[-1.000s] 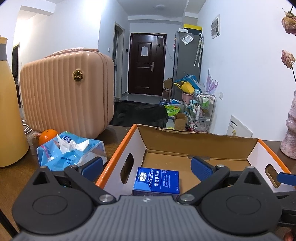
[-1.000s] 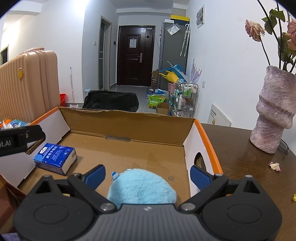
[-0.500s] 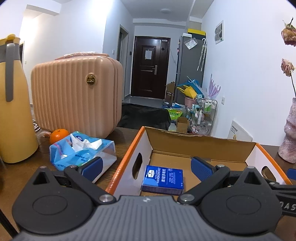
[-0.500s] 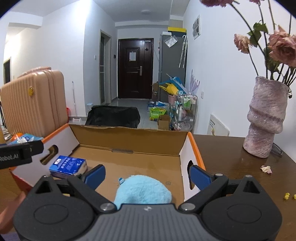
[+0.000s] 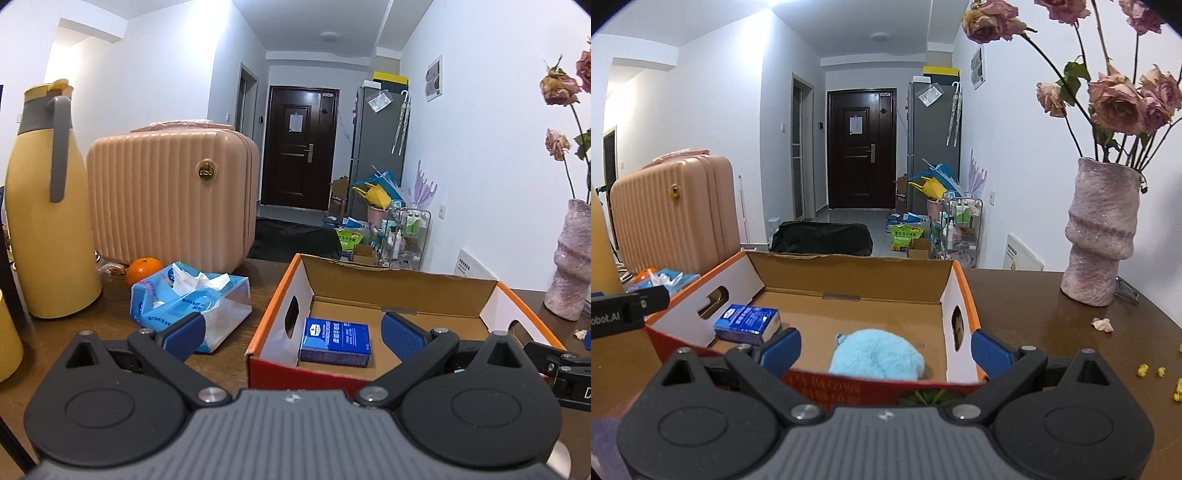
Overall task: Organize soft objects
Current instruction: 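Move the right tool back to the yellow plush sheep and grasp it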
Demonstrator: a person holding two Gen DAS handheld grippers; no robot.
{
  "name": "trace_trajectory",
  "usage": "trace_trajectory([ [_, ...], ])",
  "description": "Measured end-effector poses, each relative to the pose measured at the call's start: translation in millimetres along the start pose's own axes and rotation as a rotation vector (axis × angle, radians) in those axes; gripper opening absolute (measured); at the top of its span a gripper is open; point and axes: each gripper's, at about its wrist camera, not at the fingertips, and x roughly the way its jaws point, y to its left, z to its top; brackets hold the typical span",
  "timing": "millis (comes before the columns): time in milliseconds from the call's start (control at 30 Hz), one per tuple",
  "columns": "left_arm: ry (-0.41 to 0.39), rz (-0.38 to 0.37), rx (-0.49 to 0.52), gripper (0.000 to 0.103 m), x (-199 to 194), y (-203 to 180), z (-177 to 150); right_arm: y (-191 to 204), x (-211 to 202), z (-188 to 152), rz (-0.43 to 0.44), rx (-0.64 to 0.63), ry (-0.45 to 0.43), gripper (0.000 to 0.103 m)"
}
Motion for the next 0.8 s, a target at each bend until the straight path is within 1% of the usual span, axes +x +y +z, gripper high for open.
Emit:
trace_trajectory([
  [200, 0.007, -0.011, 0.019, 0.103, -19.3, 3.7, -10.6, -3.0, -19.9, -12.5, -0.004, 0.002, -0.006, 0.099],
  [400, 0.003, -0.026, 0.016, 0.103, -39.7, 11.7, -18.8, -3.6, -40.1, -23.9, -0.013, 0.003, -0.012, 0.099],
  [800, -0.014, -0.045, 0.010, 0.103, -79.0, 29.5, -30.3, 11.0, -85.3, -50.3, -0.006, -0.047, -0.040, 0.099],
])
